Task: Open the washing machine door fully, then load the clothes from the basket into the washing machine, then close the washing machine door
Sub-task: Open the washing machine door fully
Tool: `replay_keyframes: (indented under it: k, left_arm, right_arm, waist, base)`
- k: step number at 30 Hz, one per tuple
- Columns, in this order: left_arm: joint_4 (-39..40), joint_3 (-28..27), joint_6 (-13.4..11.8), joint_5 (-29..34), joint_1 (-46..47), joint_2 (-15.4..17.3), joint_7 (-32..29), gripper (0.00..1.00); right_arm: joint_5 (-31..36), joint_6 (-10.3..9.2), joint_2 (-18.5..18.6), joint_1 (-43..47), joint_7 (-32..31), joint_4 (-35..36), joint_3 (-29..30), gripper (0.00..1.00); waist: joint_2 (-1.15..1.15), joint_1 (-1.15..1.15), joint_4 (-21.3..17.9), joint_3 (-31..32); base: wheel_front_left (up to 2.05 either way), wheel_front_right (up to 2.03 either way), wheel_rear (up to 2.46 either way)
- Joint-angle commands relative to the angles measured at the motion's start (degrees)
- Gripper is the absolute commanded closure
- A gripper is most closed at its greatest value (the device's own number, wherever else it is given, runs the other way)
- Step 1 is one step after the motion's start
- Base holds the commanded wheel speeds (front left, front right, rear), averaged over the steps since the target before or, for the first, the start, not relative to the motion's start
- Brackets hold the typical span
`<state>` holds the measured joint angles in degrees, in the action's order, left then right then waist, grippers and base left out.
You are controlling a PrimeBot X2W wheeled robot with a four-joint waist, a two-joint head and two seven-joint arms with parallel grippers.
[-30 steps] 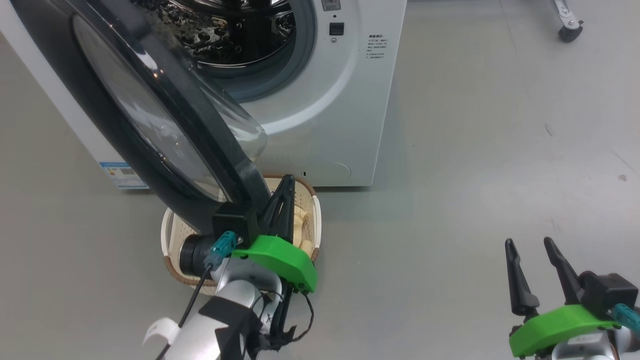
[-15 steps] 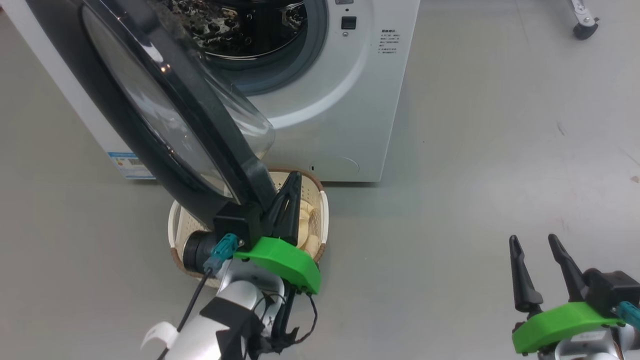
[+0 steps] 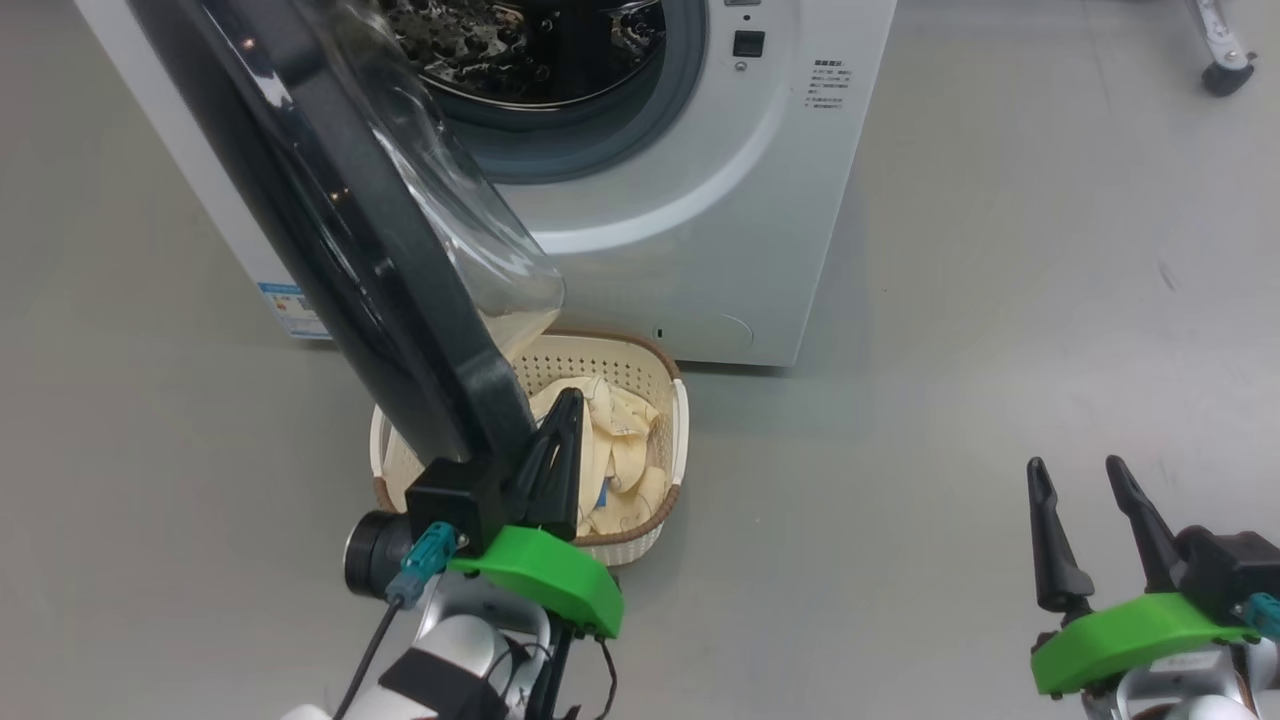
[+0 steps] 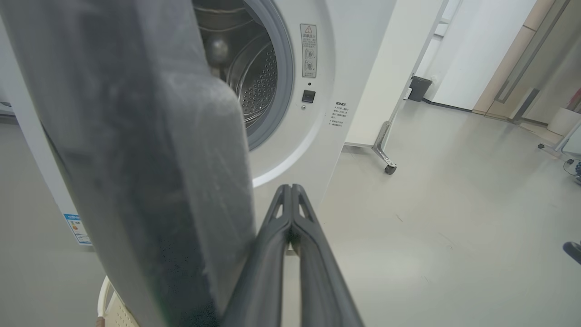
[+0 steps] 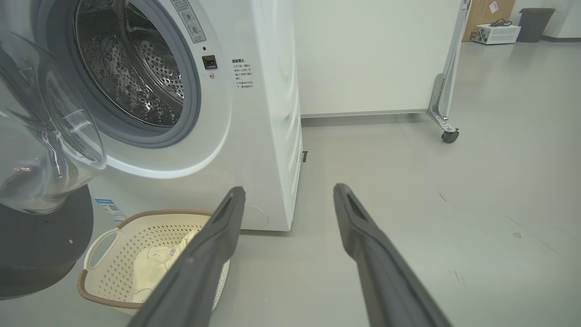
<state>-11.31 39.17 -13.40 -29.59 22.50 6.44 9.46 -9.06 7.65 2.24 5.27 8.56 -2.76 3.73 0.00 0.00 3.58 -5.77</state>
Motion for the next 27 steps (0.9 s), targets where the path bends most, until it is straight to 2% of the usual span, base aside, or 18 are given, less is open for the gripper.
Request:
replay_keyframes:
  k: [1, 27]
  left_arm:
    - [1.52, -3.46, -1.12, 0.11, 1.3, 2.24, 0.0, 1.0]
    - [8.41, -6.38, -6.82, 0.36, -5.54, 7.84, 0.32, 1.0]
  right_arm:
    - [0.03, -0.16, 0.64, -2.41, 0.34, 2.05, -0.73, 0.0]
    - [0.66, -0.16, 0.64, -1.26, -0.69, 2.83, 0.86, 0.0]
  waist:
    - [0.0, 0.0, 0.74, -0.15]
    - [0.0, 0.0, 10.22, 1.1]
  base:
    - [0.0, 0.0, 0.0]
    - [0.0, 0.0, 0.0]
